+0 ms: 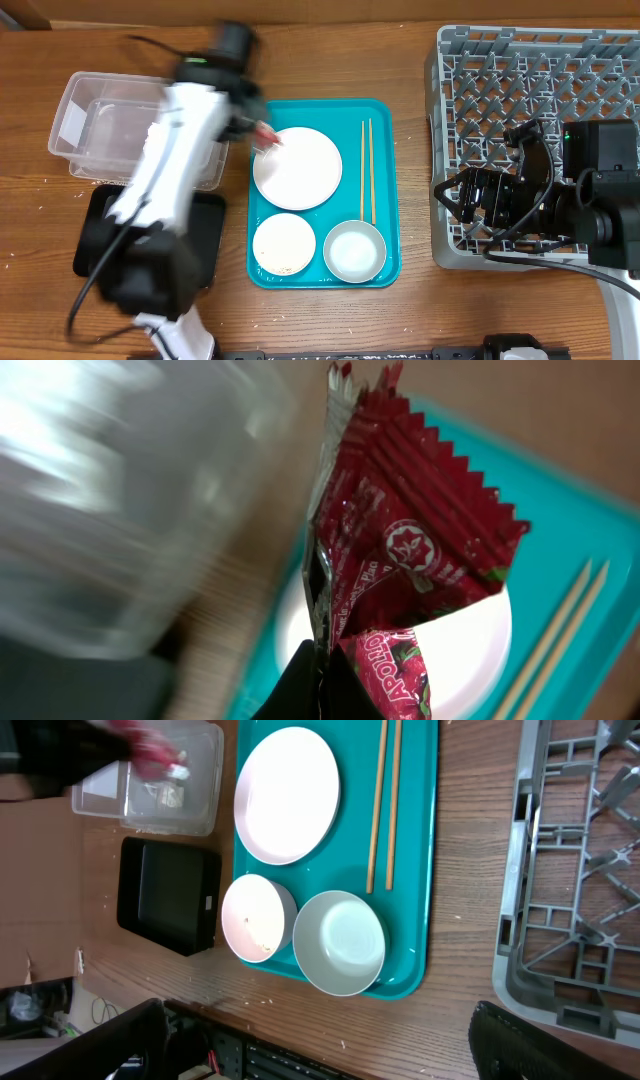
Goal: Sort waste into correct bins and load items into the dishwasher
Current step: 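Drop the red wrapper into the clear plastic bin, then grasp the rim of the pink rice bowl with the left gripper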
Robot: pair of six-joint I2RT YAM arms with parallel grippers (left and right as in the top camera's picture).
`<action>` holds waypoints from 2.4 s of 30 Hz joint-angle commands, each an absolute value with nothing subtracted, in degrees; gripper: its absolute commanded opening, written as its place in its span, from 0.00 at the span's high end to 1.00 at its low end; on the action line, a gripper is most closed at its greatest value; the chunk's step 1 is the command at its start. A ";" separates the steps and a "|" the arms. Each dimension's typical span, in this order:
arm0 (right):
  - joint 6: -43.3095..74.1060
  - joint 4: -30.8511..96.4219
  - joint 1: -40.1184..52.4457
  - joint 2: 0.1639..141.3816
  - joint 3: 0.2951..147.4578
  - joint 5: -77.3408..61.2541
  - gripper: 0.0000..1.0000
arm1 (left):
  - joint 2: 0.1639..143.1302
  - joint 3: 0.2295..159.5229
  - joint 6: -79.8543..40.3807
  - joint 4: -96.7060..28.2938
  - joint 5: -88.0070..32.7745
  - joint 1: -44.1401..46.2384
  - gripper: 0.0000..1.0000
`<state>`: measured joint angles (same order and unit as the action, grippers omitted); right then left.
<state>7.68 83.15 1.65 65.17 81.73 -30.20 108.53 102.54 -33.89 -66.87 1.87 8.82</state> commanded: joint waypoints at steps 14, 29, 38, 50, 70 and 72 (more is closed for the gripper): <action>7.42 83.05 2.02 65.06 82.41 -30.52 0.02 | 106.89 103.61 -20.73 -73.34 -3.29 -2.50 0.34; 7.42 83.15 2.02 65.06 82.39 -30.50 0.02 | 98.70 93.03 -37.32 -80.88 4.62 30.24 0.36; 7.42 83.05 2.02 65.06 82.02 -30.52 0.02 | 99.11 72.88 -47.40 -62.17 -1.06 34.85 0.50; 7.40 83.07 2.02 65.06 81.69 -30.50 0.02 | 99.37 62.94 -48.07 -51.44 -1.54 35.29 0.67; 7.40 83.29 2.02 65.06 81.69 -30.50 0.02 | 99.00 68.14 -44.84 -61.69 0.49 35.27 0.96; 7.40 83.29 2.02 65.06 81.69 -30.50 0.02 | 98.43 70.57 -43.13 -65.14 0.89 35.24 0.96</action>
<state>7.70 83.50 1.65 65.17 81.71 -30.22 98.80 66.54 -46.02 -61.87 -1.19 35.20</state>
